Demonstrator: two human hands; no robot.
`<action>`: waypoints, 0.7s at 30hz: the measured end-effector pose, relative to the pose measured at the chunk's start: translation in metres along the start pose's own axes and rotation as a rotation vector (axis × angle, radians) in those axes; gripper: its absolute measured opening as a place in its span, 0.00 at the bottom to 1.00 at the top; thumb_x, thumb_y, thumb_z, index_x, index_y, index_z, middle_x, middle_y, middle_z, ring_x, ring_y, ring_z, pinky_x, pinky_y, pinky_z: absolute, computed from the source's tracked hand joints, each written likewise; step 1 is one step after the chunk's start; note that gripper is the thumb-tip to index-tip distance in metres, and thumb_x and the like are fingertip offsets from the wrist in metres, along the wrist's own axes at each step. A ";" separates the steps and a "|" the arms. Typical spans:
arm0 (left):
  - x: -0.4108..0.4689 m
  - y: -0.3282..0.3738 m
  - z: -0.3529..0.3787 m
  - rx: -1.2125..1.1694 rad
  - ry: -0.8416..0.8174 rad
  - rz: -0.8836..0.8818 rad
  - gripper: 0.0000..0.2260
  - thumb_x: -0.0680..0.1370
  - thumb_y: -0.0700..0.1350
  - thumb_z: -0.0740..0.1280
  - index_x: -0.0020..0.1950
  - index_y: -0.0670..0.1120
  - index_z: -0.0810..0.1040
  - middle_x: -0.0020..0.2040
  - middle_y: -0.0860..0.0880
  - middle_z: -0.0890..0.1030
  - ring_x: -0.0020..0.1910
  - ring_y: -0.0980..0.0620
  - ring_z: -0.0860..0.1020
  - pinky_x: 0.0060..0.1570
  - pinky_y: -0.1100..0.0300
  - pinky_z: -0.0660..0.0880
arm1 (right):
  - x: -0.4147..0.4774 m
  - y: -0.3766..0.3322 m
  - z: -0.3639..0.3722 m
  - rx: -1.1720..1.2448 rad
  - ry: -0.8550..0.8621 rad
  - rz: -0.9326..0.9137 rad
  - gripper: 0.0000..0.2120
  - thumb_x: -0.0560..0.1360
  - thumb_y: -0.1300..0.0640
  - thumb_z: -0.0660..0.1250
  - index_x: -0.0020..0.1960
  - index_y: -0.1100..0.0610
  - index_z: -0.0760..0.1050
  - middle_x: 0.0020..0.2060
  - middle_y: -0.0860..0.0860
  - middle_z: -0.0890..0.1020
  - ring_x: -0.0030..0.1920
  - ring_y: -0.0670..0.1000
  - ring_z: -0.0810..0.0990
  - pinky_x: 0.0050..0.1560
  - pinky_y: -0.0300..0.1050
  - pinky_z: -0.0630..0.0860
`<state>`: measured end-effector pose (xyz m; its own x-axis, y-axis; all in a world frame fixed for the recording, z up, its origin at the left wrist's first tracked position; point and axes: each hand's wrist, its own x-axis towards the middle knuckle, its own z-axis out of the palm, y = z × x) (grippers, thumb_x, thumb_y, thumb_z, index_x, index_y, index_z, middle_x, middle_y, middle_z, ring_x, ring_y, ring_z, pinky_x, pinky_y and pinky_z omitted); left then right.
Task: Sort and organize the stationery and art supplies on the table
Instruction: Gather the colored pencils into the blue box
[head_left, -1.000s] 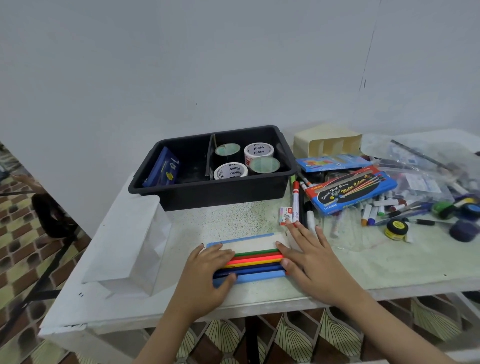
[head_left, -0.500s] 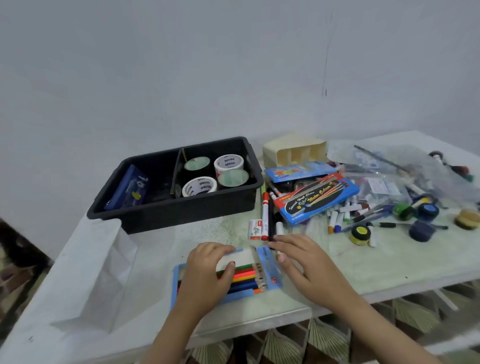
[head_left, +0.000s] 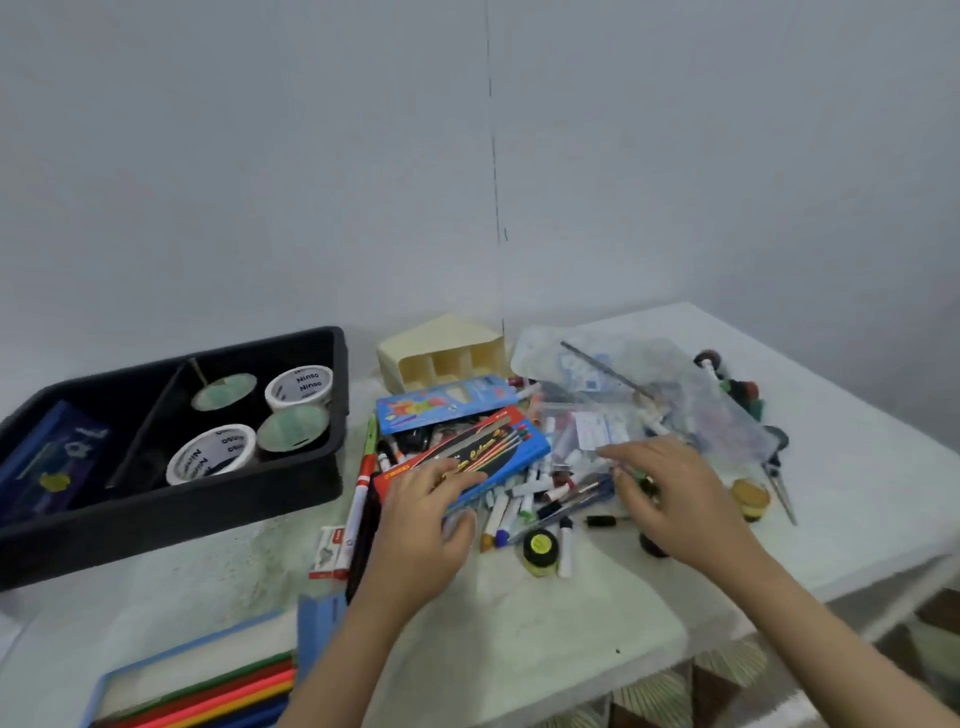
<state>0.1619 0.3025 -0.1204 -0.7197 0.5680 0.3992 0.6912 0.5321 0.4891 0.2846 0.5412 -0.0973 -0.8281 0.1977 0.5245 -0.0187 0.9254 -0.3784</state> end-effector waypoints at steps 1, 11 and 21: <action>0.009 0.004 0.007 0.015 -0.011 -0.006 0.19 0.71 0.50 0.63 0.63 0.55 0.77 0.62 0.54 0.73 0.63 0.54 0.68 0.62 0.58 0.63 | 0.005 0.015 -0.005 -0.027 -0.019 0.023 0.13 0.74 0.53 0.61 0.53 0.55 0.82 0.43 0.47 0.83 0.45 0.49 0.79 0.46 0.40 0.68; 0.058 0.017 0.051 0.245 -0.081 -0.150 0.24 0.76 0.49 0.67 0.70 0.62 0.67 0.73 0.51 0.65 0.72 0.48 0.62 0.71 0.48 0.54 | 0.050 0.120 -0.014 -0.171 -0.104 0.128 0.14 0.72 0.56 0.66 0.57 0.53 0.80 0.50 0.51 0.83 0.52 0.57 0.79 0.52 0.53 0.74; 0.076 0.035 0.061 0.280 0.004 -0.145 0.24 0.71 0.51 0.64 0.67 0.56 0.73 0.68 0.50 0.70 0.68 0.48 0.65 0.70 0.46 0.53 | 0.067 0.152 -0.011 -0.236 -0.278 0.348 0.24 0.76 0.39 0.58 0.70 0.42 0.64 0.70 0.60 0.66 0.69 0.60 0.65 0.66 0.52 0.63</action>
<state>0.1356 0.4029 -0.1201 -0.8121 0.4710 0.3445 0.5719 0.7599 0.3090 0.2323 0.6984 -0.1110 -0.8811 0.4440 0.1631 0.3859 0.8741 -0.2950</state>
